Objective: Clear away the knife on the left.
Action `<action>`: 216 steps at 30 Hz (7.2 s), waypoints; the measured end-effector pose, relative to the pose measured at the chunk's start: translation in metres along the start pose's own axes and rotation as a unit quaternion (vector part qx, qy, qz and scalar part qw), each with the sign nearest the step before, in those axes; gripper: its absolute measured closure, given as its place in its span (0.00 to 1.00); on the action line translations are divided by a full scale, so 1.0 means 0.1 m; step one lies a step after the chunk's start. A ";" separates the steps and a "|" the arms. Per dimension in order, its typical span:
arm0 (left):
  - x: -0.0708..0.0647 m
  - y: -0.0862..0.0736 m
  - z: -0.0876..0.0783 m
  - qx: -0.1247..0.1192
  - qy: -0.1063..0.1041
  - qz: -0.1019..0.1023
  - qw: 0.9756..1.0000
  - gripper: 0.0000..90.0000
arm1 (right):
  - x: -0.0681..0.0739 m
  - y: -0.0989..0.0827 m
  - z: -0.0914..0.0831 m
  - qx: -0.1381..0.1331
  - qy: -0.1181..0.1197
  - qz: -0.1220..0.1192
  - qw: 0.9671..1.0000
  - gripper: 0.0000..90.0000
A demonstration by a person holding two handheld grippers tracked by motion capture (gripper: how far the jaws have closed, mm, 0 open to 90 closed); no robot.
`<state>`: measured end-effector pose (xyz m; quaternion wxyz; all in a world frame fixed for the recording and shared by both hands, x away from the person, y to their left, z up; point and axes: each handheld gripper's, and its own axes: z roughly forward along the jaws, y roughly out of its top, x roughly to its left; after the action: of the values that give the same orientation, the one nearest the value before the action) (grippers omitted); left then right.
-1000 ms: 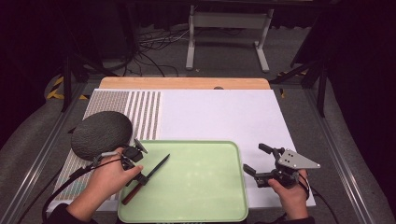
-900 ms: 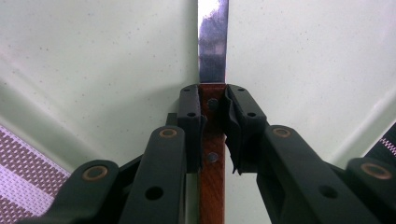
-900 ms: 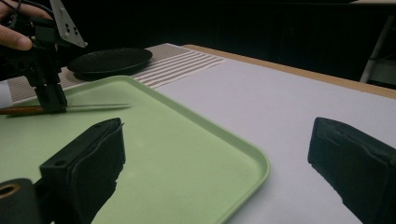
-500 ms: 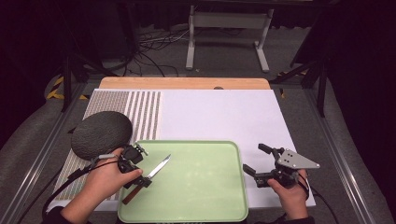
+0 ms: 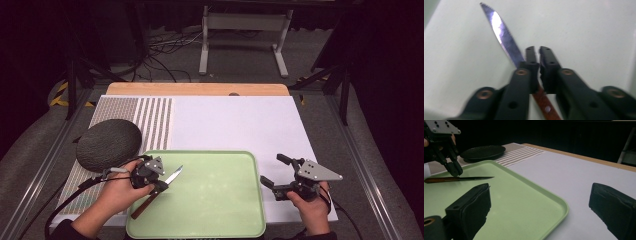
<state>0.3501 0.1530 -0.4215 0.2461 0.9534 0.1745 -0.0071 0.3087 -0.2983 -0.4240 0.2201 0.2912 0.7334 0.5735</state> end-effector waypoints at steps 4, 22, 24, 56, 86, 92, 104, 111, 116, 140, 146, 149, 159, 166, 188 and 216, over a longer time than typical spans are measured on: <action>-0.01 0.02 0.07 0.012 -0.020 0.012 1.000 1.00 | 0.00 0.00 0.00 0.000 0.001 0.000 1.000 0.05; 0.05 0.01 0.17 0.034 -0.021 0.022 0.999 1.00 | -0.01 0.00 -0.01 -0.001 0.001 0.001 1.000 0.05; 0.05 0.00 0.16 0.037 -0.017 0.026 0.999 1.00 | 0.00 0.00 -0.01 0.000 0.002 0.001 1.000 0.05; 0.04 -0.14 0.05 0.061 0.005 0.036 0.997 1.00 | 0.01 -0.01 0.00 0.004 0.002 0.004 1.000 0.05; -0.01 -0.29 -0.03 0.083 -0.007 0.032 0.996 1.00 | 0.02 -0.02 0.02 0.008 0.003 0.004 1.000 0.05; 0.01 -0.29 -0.03 0.081 -0.004 0.027 0.996 0.98 | 0.02 -0.02 0.03 0.009 0.004 0.003 1.000 0.05; 0.05 -0.29 -0.03 0.075 0.003 0.017 0.997 0.98 | 0.02 -0.02 0.03 0.010 0.005 0.003 1.000 0.05; 0.05 -0.29 -0.03 0.075 0.002 0.015 0.997 0.98 | 0.03 -0.02 0.03 0.011 0.006 0.003 1.000 0.05; 0.06 -0.29 -0.04 0.074 0.002 0.012 0.997 0.98 | 0.03 -0.02 0.03 0.013 0.006 0.003 1.000 0.05; 0.00 -0.35 -0.44 -0.059 0.056 0.001 0.997 0.33 | 0.03 -0.03 0.04 0.012 0.008 0.004 1.000 0.05; 0.03 -0.47 -0.55 -0.114 0.064 -0.018 0.991 0.18 | 0.03 -0.03 0.04 0.012 0.007 0.003 1.000 0.05; 0.06 -0.56 -0.59 -0.135 0.074 -0.022 0.988 0.17 | 0.03 -0.03 0.04 0.011 0.007 0.003 1.000 0.05; 0.11 -0.81 -0.64 -0.209 0.091 -0.039 0.973 0.14 | 0.03 -0.04 0.05 0.012 0.005 0.001 1.000 0.04; 0.10 -0.98 -0.66 -0.263 0.101 -0.030 0.959 0.13 | 0.03 -0.04 0.05 0.011 0.004 0.000 1.000 0.04; 0.20 -1.51 -0.48 -0.351 0.079 -0.072 0.930 0.10 | 0.03 -0.08 0.07 0.016 0.004 0.002 1.000 0.04; 0.22 -1.70 -0.35 -0.333 0.083 -0.084 0.936 0.08 | 0.01 -0.24 0.06 0.031 0.000 0.020 0.999 0.04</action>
<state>0.3114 0.3157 -0.4719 0.5322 0.7961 0.2662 0.1101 0.3074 -0.2976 -0.4483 0.1996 0.3122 0.7451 0.5545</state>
